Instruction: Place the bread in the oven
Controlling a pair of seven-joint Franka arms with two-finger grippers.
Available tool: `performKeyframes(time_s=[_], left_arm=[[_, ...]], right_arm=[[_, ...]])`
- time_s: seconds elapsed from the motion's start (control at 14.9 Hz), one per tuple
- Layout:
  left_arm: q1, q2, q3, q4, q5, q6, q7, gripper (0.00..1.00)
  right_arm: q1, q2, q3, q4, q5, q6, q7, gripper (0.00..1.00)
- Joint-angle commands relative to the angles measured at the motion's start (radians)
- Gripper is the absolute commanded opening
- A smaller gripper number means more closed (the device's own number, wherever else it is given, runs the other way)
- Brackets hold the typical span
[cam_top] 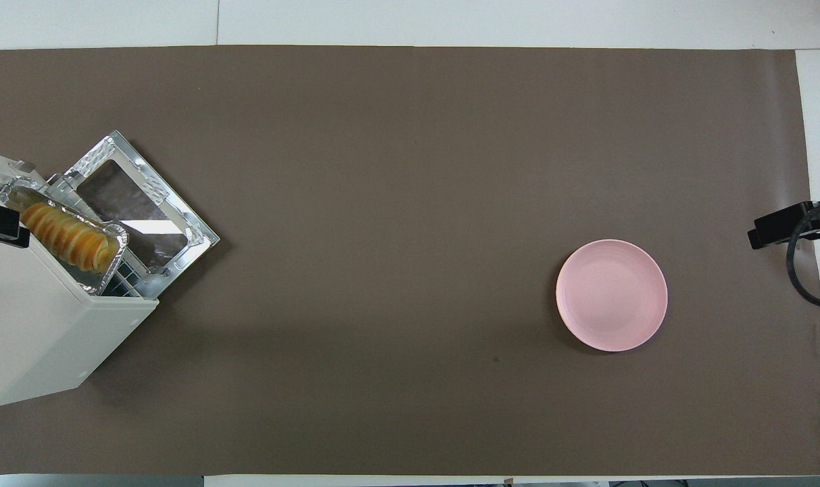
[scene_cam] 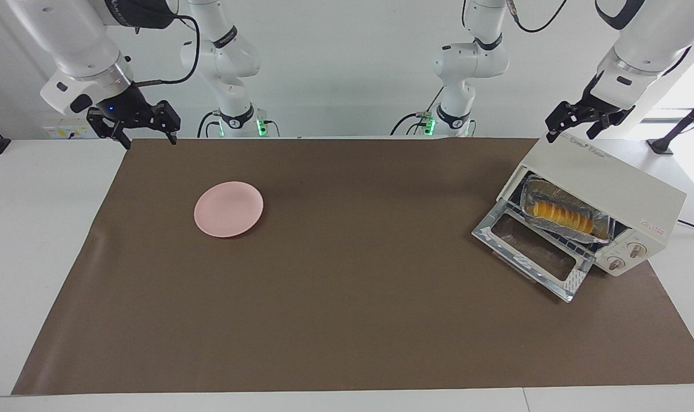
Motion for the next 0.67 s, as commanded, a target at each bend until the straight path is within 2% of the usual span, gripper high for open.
performKeyframes(time_s=[0.0, 0.13, 0.34, 0.61], left_arm=[[0.002, -0.006, -0.011, -0.032, -0.016, 0.042, 0.018, 1.0], [-0.013, -0.011, -0.009, -0.042, -0.016, 0.058, 0.021, 1.0], [-0.029, -0.034, -0.011, -0.113, -0.014, 0.103, 0.014, 1.0], [-0.033, -0.017, -0.014, -0.067, -0.03, 0.085, 0.015, 1.0]], right_arm=[[-0.006, -0.025, 0.004, -0.025, -0.009, -0.006, -0.025, 1.0], [-0.006, -0.025, 0.004, -0.025, -0.009, -0.006, -0.025, 1.0], [-0.006, -0.025, 0.004, -0.025, -0.009, -0.006, -0.025, 1.0], [-0.006, -0.025, 0.004, -0.025, -0.009, -0.006, -0.025, 1.0]])
